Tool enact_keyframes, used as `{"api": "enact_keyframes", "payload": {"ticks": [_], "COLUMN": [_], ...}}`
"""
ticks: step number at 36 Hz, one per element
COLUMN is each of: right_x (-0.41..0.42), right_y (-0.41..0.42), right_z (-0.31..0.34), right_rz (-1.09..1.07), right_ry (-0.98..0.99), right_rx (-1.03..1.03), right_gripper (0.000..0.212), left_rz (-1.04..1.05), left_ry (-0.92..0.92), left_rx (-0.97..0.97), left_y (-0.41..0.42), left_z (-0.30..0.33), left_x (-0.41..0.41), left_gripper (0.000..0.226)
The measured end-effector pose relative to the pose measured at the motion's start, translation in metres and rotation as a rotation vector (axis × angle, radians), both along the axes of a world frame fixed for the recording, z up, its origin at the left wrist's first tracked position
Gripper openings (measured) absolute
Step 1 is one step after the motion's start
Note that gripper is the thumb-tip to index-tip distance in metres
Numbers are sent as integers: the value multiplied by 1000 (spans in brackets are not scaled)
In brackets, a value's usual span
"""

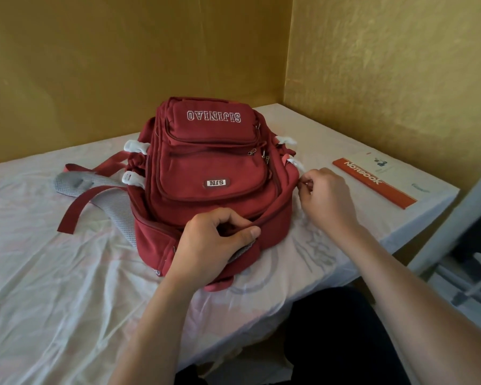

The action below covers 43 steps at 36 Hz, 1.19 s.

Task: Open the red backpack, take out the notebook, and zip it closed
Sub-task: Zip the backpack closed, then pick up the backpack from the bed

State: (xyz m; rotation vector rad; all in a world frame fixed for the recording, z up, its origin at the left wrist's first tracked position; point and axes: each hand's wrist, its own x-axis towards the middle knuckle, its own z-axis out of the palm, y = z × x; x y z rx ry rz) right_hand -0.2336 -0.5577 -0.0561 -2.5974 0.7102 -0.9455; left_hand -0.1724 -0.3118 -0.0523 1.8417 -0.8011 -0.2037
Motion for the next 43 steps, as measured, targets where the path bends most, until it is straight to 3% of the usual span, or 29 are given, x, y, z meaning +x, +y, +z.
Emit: {"api": "enact_keyframes", "payload": {"ticks": [11, 24, 31, 33, 35, 38, 43], "right_x": [26, 40, 34, 36, 38, 41, 51], "right_y": [-23, -26, -30, -28, -24, -17, -1], "right_z": [10, 27, 34, 39, 44, 48, 49], "right_rz": [-56, -72, -144, -175, -199, -152, -23], "right_ry": [75, 79, 69, 126, 208, 284, 332], "right_rx": [-37, 45, 169, 283, 419, 576, 786], "right_gripper": [22, 21, 36, 41, 60, 80, 89], "left_rz": [16, 8, 427, 571, 683, 673, 529], "left_ry": [-2, -258, -491, -410, -204, 48, 102], "left_rx": [29, 166, 187, 321, 532, 697, 755], "left_y": [1, 8, 34, 45, 54, 64, 65], "left_z": [7, 25, 50, 55, 56, 56, 49], "left_x": [-4, -13, 11, 25, 40, 62, 89], "left_gripper": [10, 10, 14, 32, 67, 105, 86]}}
